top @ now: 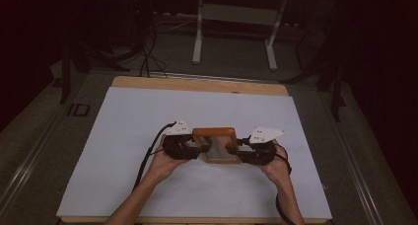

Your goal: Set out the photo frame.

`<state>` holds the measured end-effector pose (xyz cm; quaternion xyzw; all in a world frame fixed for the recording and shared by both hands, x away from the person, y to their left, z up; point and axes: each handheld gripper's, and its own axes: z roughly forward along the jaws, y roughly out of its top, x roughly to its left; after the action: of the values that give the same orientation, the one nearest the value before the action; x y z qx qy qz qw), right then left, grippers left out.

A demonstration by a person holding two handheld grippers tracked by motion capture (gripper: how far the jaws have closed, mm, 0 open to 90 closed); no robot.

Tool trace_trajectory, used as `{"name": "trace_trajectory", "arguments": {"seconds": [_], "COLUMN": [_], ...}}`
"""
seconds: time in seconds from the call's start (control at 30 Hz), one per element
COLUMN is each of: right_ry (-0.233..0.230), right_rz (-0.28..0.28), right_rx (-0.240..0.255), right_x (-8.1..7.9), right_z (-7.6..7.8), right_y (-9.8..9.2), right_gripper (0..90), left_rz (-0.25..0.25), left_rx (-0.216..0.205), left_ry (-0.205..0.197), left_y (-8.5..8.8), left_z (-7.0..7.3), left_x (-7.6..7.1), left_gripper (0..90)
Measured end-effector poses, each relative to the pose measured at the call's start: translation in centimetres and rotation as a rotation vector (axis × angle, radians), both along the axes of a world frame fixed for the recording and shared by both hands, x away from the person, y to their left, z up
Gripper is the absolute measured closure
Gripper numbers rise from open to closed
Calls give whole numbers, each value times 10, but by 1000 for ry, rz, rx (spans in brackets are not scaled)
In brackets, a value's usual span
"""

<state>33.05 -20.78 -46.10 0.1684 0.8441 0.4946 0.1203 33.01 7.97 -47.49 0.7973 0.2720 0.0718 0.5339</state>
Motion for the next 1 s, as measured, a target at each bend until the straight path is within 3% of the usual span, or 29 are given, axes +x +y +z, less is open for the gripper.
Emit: {"name": "trace_trajectory", "arguments": {"seconds": [0.3, 1.0], "right_ry": [14, 114], "right_rz": [0, 2], "right_rx": [51, 138], "right_x": [-2, 4], "right_z": [6, -3], "right_y": [4, 25], "right_gripper": [612, 594], "left_rz": [9, 46], "left_rx": [1, -34], "left_ry": [-15, 34], "left_y": [7, 33], "left_z": [17, 21], "left_x": [-8, -13], "left_gripper": [537, 560]}}
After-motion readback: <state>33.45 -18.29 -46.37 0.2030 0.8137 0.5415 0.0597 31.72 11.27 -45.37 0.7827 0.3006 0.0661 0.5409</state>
